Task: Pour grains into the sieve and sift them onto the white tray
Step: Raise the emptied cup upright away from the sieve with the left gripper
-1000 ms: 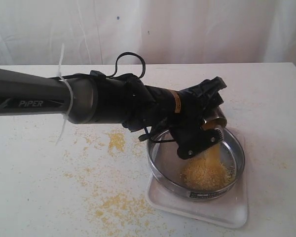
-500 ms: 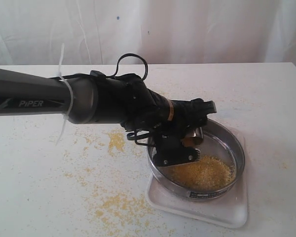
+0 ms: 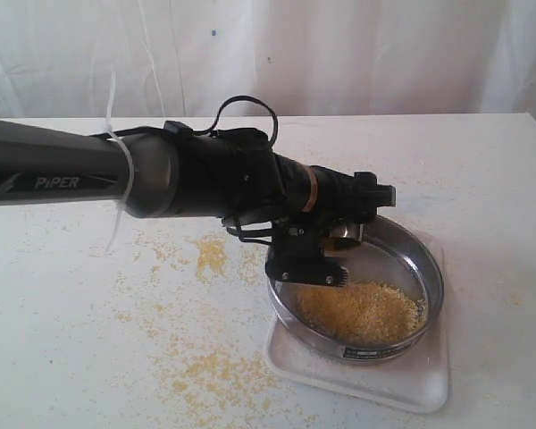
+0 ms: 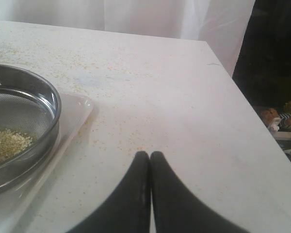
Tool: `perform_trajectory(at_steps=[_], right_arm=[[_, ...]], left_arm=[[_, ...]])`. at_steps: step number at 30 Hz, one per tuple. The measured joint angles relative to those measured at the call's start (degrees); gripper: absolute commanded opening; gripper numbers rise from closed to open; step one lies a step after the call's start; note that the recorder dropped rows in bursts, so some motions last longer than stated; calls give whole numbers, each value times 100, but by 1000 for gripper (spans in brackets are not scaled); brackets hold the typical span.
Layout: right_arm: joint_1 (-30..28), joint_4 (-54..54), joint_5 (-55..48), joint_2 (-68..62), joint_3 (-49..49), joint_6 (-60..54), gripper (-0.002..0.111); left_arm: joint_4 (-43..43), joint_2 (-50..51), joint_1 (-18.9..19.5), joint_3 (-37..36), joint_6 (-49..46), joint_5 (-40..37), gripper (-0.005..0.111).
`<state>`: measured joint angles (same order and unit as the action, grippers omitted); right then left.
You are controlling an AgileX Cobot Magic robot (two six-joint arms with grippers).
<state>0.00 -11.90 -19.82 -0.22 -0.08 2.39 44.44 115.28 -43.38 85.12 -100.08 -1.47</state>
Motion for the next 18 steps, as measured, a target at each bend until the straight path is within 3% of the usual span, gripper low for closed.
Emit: perform_trajectory(at_steps=[18], right_arm=[[0, 0, 0, 0, 0, 0, 0]], left_arm=[[157, 0, 0, 306, 0, 147, 0]])
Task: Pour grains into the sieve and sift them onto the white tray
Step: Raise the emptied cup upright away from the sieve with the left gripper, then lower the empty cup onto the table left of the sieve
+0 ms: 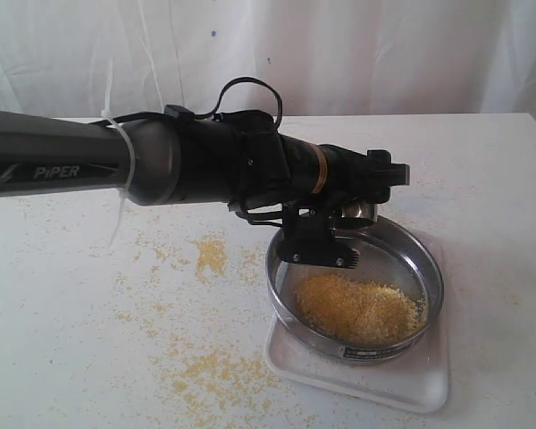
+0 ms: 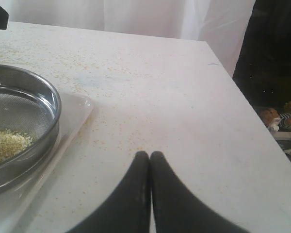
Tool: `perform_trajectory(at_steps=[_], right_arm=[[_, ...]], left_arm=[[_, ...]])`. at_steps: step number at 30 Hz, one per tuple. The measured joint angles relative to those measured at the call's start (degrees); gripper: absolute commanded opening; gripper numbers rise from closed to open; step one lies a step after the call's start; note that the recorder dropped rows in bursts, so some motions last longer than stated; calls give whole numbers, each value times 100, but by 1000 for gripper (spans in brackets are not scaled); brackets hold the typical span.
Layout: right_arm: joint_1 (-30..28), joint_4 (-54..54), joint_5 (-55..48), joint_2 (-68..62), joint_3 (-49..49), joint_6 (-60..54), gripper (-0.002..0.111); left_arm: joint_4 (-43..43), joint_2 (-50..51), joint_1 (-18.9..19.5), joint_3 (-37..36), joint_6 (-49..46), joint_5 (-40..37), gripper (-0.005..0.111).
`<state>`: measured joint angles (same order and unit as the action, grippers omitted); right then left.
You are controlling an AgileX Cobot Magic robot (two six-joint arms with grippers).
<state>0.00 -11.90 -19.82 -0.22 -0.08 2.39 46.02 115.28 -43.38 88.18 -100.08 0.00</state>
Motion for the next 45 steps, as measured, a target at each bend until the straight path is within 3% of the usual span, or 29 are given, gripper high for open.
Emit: perform_trajectory(at_steps=[5, 10, 17, 24, 29, 38, 45], right_arm=[[0, 0, 0, 0, 0, 0, 0], [0, 0, 0, 0, 0, 0, 0], [0, 0, 0, 0, 0, 0, 0], [0, 0, 0, 0, 0, 0, 0], [0, 0, 0, 0, 0, 0, 0], [0, 0, 0, 0, 0, 0, 0], [0, 0, 0, 0, 0, 0, 0]], left_arm=[[-621, 0, 0, 0, 810, 89, 0], [-244, 96, -89, 0, 361, -96, 0], [-1078, 134, -102, -11, 932, 246, 0], [-2834, 65, -116, -11, 1912, 1885, 0], [-4052, -375, -116, -157, 2892, 2629, 0], [-4497, -1572, -62, -1653, 4624, 2988, 0], [-5072, -1917, 712, -3277, 6769, 3768, 0]])
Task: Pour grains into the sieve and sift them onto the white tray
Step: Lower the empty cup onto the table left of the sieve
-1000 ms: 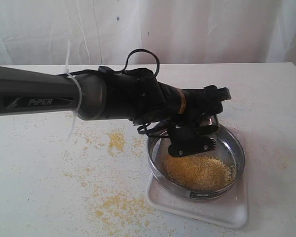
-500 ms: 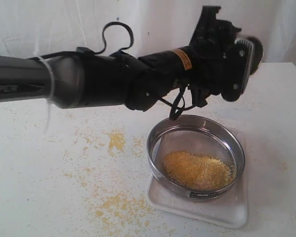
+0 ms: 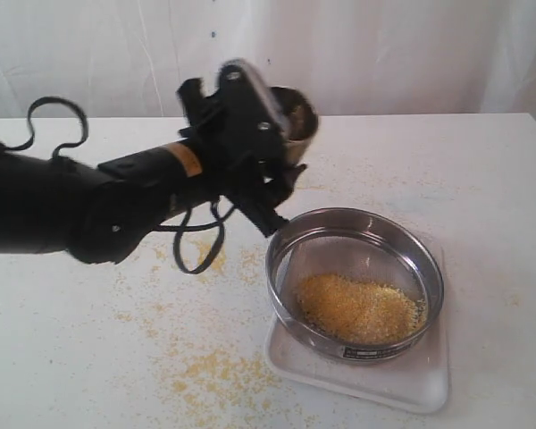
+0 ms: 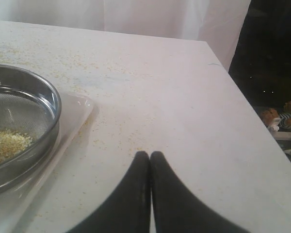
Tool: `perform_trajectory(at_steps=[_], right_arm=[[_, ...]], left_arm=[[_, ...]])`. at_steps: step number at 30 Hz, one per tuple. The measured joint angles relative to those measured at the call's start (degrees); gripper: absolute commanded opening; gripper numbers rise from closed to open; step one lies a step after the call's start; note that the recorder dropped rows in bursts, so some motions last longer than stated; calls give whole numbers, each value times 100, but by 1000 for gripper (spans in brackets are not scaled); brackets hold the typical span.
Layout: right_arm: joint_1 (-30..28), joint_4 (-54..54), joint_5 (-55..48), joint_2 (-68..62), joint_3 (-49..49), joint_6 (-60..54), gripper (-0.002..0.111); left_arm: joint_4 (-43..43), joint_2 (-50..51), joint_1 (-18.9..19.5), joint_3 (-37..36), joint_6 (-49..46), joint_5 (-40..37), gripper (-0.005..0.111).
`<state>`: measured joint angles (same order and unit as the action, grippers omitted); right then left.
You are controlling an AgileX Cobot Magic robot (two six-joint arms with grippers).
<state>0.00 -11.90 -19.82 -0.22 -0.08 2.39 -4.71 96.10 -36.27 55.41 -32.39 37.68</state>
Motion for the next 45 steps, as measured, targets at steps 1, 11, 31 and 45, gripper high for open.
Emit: perform_trajectory(at_steps=[1, 11, 31, 45], right_arm=[[0, 0, 0, 0, 0, 0, 0], [0, 0, 0, 0, 0, 0, 0], [0, 0, 0, 0, 0, 0, 0], [0, 0, 0, 0, 0, 0, 0]], left_arm=[[-115, 2, 162, -225, 414, 255, 0], [-142, 345, 1216, -1087, 2020, 1947, 0], [905, 2270, 1857, -920, 3918, 3069, 0], [1197, 2291, 1857, -552, 3493, 2369, 0]])
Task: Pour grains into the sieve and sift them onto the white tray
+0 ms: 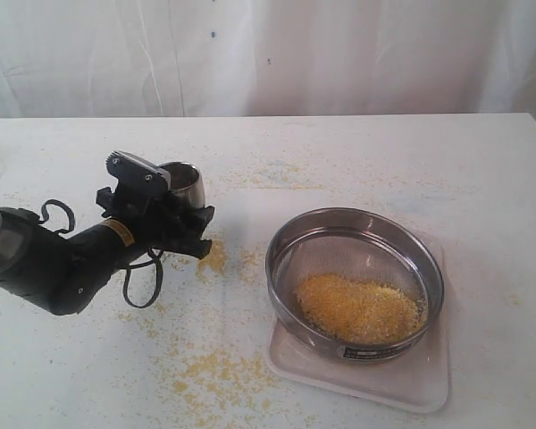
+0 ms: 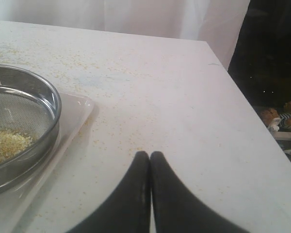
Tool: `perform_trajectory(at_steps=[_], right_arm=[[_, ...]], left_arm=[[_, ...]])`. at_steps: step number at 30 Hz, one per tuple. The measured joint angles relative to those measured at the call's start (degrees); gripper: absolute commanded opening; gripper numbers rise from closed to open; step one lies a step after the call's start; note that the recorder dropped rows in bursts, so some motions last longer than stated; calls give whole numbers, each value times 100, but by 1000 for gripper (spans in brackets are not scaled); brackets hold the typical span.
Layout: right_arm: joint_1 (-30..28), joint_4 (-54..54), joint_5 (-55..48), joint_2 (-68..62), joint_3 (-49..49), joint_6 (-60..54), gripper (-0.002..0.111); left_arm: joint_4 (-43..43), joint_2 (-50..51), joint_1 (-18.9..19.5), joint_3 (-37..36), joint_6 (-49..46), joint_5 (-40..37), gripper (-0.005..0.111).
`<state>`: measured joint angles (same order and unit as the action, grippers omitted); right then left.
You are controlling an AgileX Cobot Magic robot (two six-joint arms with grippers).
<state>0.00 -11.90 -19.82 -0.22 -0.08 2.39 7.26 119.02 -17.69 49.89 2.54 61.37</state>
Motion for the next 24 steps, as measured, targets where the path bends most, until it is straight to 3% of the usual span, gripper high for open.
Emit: perform_trajectory(at_steps=[24], right_arm=[[0, 0, 0, 0, 0, 0, 0]], left_arm=[[240, 391, 0, 22, -355, 43, 0]])
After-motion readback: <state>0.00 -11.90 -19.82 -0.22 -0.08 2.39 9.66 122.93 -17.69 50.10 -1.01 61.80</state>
